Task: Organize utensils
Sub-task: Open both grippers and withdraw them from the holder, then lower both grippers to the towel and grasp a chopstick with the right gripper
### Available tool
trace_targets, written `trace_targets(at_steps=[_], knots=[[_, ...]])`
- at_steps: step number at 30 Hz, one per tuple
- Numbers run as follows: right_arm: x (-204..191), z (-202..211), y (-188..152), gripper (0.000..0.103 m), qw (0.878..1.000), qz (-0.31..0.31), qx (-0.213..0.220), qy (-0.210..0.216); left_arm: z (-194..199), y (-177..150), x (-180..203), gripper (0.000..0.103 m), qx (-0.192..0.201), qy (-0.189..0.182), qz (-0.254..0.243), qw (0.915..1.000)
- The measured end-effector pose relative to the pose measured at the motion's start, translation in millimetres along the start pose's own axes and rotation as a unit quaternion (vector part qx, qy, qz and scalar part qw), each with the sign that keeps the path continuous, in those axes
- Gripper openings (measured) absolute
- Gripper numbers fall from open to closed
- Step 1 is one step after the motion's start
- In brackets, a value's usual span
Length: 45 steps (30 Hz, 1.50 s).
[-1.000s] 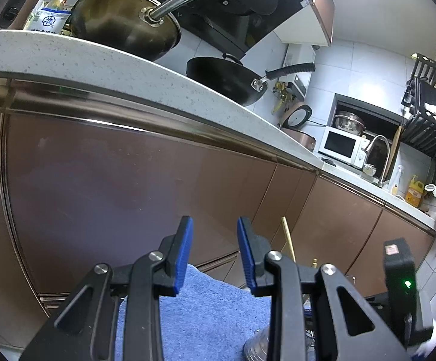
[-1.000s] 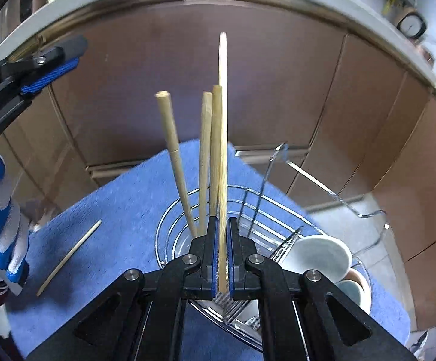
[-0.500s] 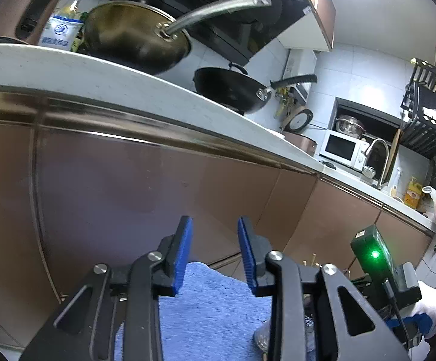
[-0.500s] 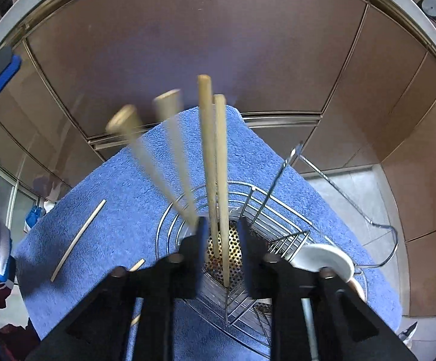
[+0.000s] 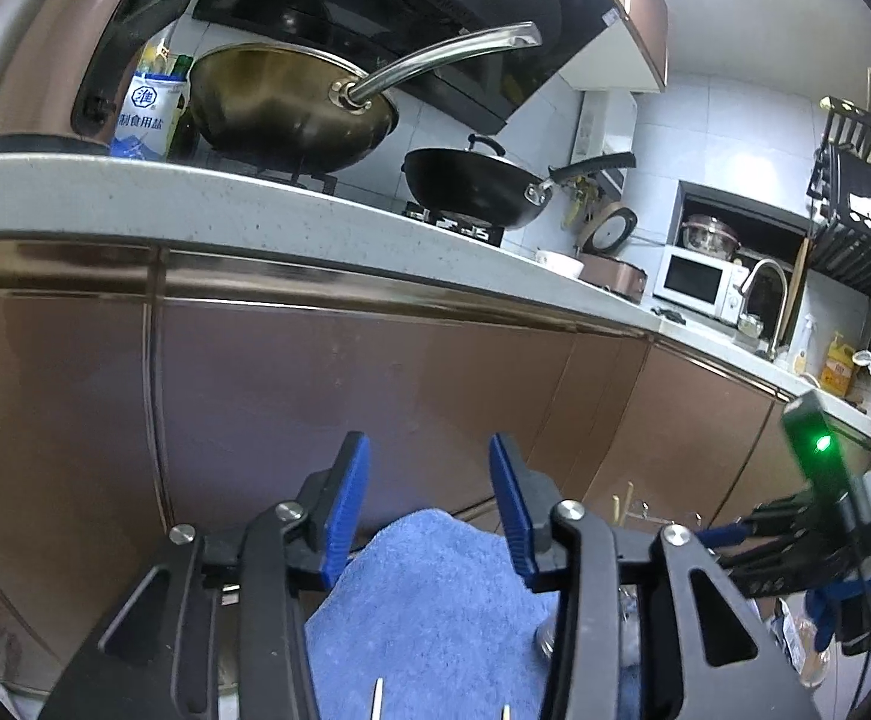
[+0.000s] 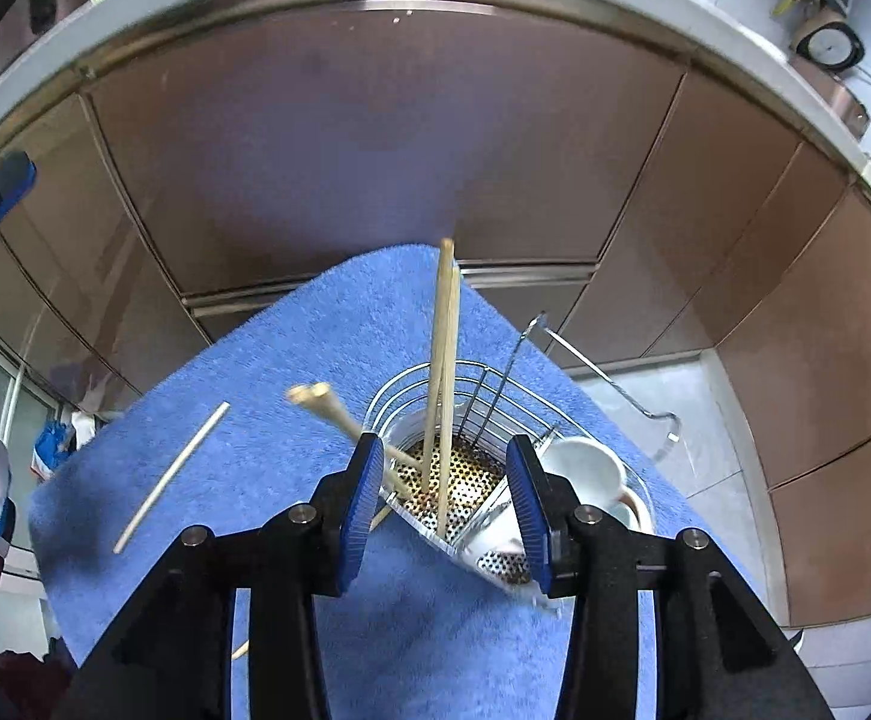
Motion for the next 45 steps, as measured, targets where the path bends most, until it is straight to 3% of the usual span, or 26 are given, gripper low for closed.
trace_targets(at_steps=[8, 14, 19, 27, 35, 45], knots=[[-29, 67, -32, 0.042, 0.997, -0.005, 0.071, 0.004, 47, 4, 2, 0.04, -0.022, 0.01, -0.038, 0.999], [-60, 109, -85, 0.042, 0.991, -0.019, 0.13, 0.027, 94, 0, 8, 0.04, -0.025, 0.01, -0.061, 0.9978], [-74, 129, -127, 0.043, 0.986, -0.038, 0.159, 0.027, 129, -7, 15, 0.048, -0.026, 0.005, -0.077, 0.9967], [-89, 150, -184, 0.043, 0.973, -0.081, 0.216, 0.03, 169, -33, 31, 0.048, -0.045, -0.008, -0.107, 0.9932], [-106, 166, -215, 0.043, 0.964, -0.103, 0.245, 0.028, 184, -59, 41, 0.048, -0.071, -0.018, -0.134, 0.9883], [-112, 164, -229, 0.043, 0.962, -0.11, 0.247, 0.033, 173, -62, 16, 0.048, -0.091, 0.001, -0.13, 0.9874]])
Point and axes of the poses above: each gripper's, at about its wrist camera, not at the fingertips, and z roughly against the way its jaws point, x to its right, y to its top, the point moved 3 cm from there along -z, roughly the way its jaws point, and after that the axes turned 15 degrees about y, right-handed, at the moved point
